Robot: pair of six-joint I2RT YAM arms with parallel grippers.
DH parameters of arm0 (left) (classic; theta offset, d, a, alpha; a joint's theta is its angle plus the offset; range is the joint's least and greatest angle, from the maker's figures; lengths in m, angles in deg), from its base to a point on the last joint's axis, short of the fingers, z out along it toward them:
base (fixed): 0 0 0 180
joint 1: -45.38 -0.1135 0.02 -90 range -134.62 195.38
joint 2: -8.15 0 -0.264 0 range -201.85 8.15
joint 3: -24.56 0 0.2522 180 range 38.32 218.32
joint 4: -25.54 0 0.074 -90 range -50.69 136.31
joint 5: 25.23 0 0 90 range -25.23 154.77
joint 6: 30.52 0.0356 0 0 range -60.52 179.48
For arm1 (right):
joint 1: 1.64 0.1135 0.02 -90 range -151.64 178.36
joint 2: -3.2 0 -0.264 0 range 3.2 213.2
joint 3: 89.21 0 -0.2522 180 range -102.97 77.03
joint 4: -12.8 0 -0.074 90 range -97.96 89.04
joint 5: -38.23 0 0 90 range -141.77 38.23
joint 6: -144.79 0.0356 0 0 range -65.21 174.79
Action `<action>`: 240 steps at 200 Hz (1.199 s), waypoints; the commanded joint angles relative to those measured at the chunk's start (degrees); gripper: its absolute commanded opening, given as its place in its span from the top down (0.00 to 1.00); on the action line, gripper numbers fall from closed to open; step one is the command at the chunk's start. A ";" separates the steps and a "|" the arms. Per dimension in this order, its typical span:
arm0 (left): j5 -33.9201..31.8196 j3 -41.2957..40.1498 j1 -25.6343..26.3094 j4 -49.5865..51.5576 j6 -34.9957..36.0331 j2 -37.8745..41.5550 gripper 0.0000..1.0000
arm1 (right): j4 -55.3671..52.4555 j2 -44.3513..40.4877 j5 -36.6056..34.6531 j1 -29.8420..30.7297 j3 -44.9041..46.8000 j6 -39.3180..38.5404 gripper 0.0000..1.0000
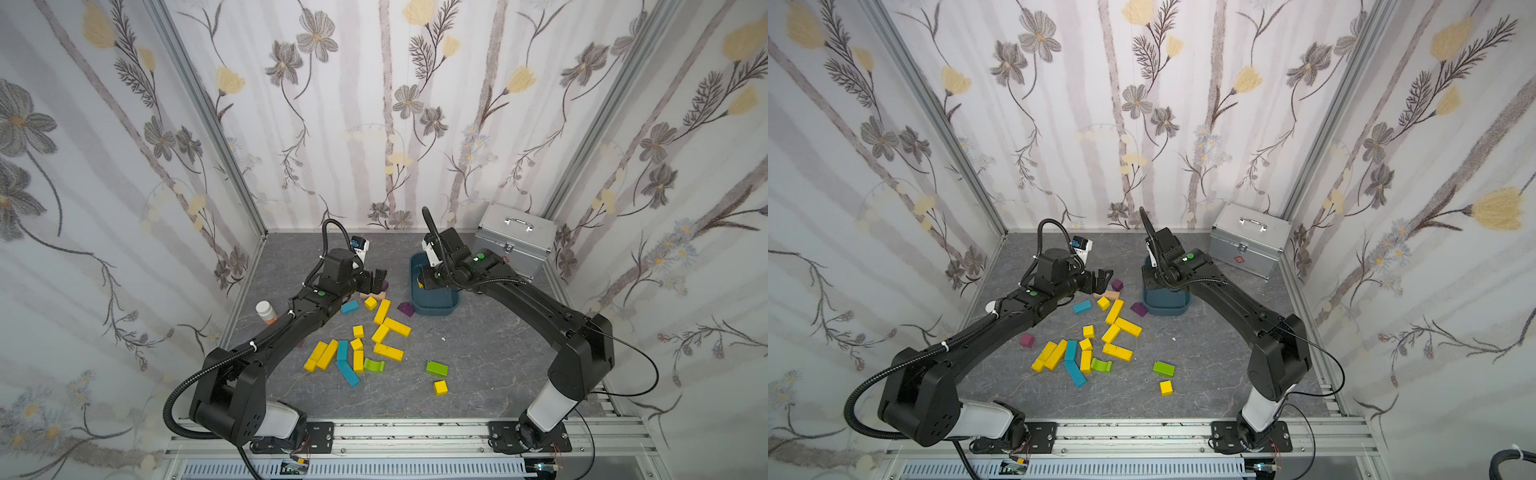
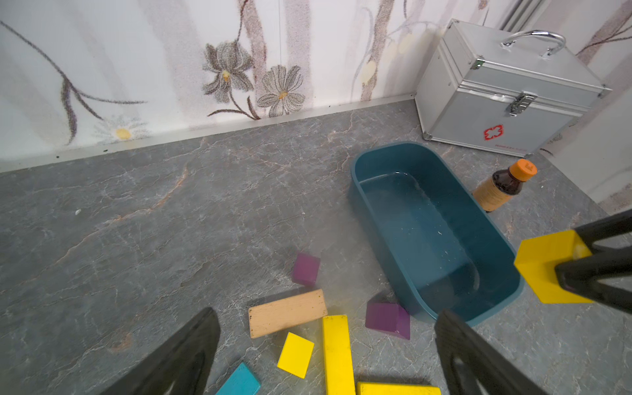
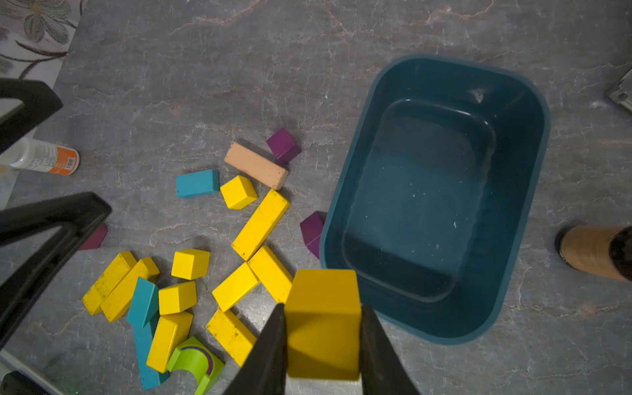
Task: Pick out the yellow building blocks
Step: Pick up the building block from the center of the board.
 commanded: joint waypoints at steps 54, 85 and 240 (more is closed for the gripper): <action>4.76 6.89 -0.85 2.18 -3.60 -8.62 0.00 | 3.78 10.97 1.37 -6.39 -9.71 -2.32 0.75; 8.87 10.04 -0.69 3.71 -6.26 -12.96 0.03 | 4.28 15.00 2.80 -8.73 -12.08 -2.54 0.75; 14.94 13.05 0.91 8.71 -2.73 -16.31 0.01 | 7.84 28.70 5.76 -9.46 -17.99 0.75 0.73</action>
